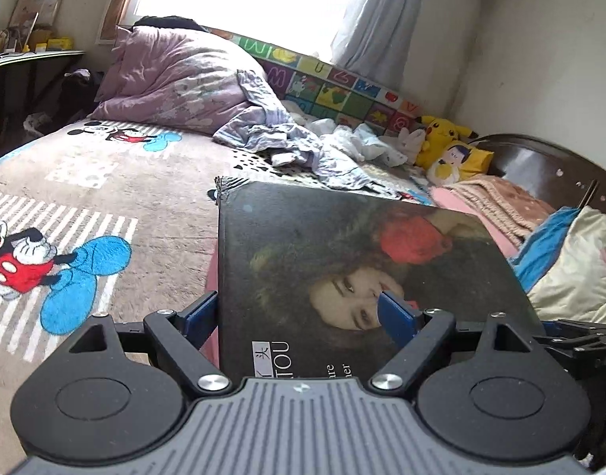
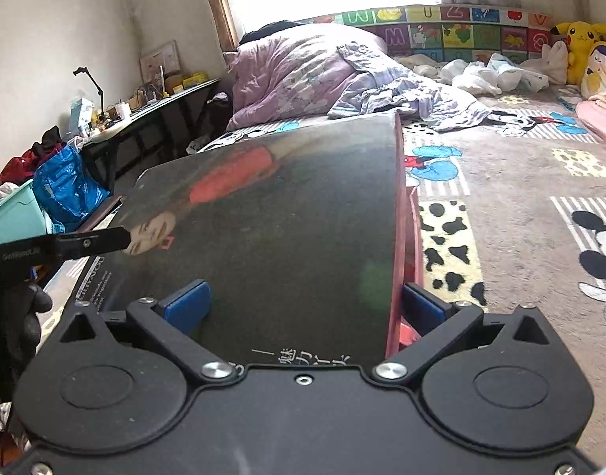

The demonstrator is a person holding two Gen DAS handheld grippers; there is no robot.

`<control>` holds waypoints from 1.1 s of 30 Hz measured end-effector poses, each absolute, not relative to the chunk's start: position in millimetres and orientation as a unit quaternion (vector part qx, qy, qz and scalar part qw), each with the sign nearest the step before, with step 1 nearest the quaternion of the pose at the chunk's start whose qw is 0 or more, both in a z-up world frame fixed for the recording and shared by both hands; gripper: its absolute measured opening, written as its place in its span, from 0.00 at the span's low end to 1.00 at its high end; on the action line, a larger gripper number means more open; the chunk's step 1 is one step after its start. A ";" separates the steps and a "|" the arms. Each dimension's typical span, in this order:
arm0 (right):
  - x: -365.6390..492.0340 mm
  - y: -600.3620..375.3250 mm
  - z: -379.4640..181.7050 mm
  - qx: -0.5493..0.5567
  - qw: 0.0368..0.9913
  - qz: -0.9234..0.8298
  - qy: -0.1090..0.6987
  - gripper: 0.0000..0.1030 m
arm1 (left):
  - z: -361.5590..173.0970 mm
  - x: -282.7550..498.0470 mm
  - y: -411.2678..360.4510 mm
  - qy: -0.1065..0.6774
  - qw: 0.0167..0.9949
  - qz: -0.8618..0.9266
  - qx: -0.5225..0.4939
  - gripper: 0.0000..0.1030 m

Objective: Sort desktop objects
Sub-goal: 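Lift the black book with both tools and carry it over the red box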

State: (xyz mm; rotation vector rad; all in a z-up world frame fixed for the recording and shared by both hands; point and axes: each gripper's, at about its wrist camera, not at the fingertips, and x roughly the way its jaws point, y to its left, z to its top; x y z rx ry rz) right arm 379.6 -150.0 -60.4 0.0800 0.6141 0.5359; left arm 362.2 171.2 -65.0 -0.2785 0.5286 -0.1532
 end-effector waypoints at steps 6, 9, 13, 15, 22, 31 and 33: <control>396.2 -138.1 -65.2 0.039 0.922 0.246 0.297 1.00 | -81.6 395.5 181.3 0.281 0.946 -0.072 -0.142 0.83; 401.8 -135.4 -67.1 0.044 0.921 0.244 0.300 1.00 | -91.1 406.0 185.4 0.291 0.942 -0.071 -0.151 0.83; 407.3 -131.7 -68.7 0.035 0.923 0.241 0.299 1.00 | -99.8 415.4 187.8 0.296 0.938 -0.068 -0.164 0.83; 410.8 -131.9 -71.1 0.036 0.922 0.238 0.302 1.00 | -101.8 418.6 186.7 0.298 0.937 -0.064 -0.169 0.83; 424.4 -137.8 -81.4 0.050 0.923 0.223 0.310 1.00 | -105.0 427.6 179.9 0.303 0.933 -0.046 -0.186 0.83; 430.8 -141.7 -85.7 0.071 0.923 0.213 0.312 1.00 | -104.7 428.8 175.4 0.305 0.930 -0.028 -0.204 0.83; 430.5 -145.5 -86.1 0.079 0.923 0.215 0.311 0.99 | -104.6 427.0 177.5 0.304 0.928 -0.029 -0.215 0.83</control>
